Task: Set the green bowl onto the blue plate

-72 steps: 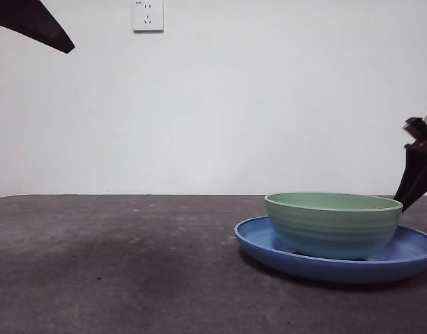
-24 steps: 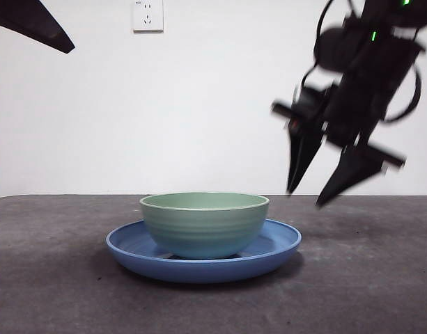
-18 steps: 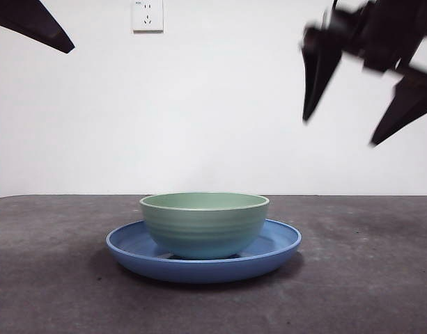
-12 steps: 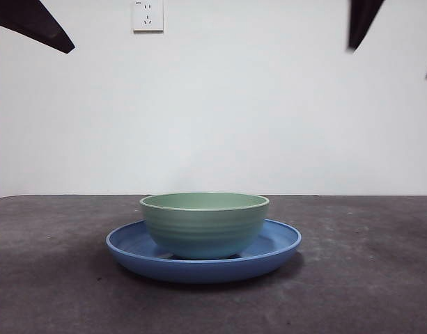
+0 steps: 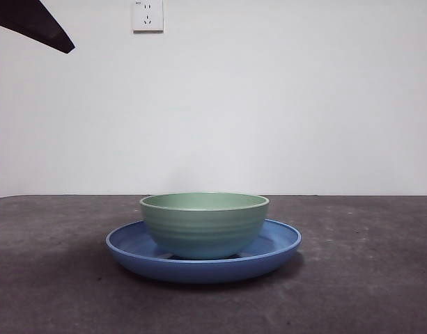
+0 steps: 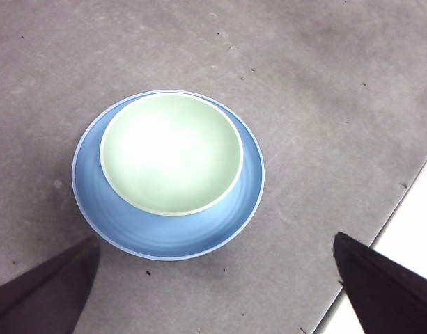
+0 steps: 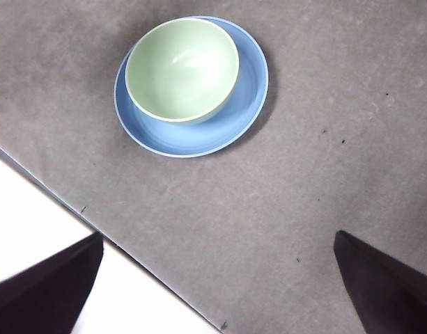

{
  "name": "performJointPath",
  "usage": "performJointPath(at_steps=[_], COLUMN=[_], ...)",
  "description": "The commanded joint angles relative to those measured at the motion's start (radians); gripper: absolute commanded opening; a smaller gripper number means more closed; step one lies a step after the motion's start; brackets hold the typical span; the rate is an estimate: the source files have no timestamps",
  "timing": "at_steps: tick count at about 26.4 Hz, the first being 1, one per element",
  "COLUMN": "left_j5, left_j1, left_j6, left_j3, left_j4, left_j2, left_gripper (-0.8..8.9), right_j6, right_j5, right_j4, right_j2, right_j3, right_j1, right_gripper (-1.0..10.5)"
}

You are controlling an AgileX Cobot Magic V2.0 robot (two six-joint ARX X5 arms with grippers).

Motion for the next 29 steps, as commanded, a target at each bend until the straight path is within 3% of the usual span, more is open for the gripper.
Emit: performJointPath(at_steps=[1, 2, 3, 4, 5, 22, 29], left_j5=[-0.003, -0.003, -0.003, -0.003, -0.003, -0.003, -0.002], left_j1=[-0.006, -0.006, -0.006, -0.006, -0.006, -0.010, 0.090], left_j6=[-0.006, -0.006, -0.006, -0.006, -0.006, -0.006, -0.005], left_j3=[0.013, 0.013, 0.013, 0.013, 0.013, 0.013, -0.026], left_j4=[0.007, 0.006, 0.006, 0.006, 0.007, 0.002, 0.026], left_j2=[0.006, 0.006, 0.006, 0.006, 0.006, -0.003, -0.064], left_gripper=[5.45, 4.15, 2.30, 0.33, 0.19, 0.19, 0.19], right_j6=[-0.009, -0.009, -0.009, -0.009, -0.009, -0.009, -0.009], right_j5=[0.000, 0.000, 0.000, 0.000, 0.000, 0.001, 0.001], right_j4=[0.010, 0.010, 0.011, 0.017, 0.021, 0.029, 0.029], right_j2=[0.008, 0.009, 0.011, 0.017, 0.018, 0.017, 0.017], right_j3=[0.012, 0.012, 0.012, 0.012, 0.012, 0.012, 0.012], right_j1=[0.009, 0.009, 0.009, 0.009, 0.009, 0.009, 0.009], right_gripper=[6.4, 5.6, 3.7, 0.9, 0.2, 0.2, 0.2])
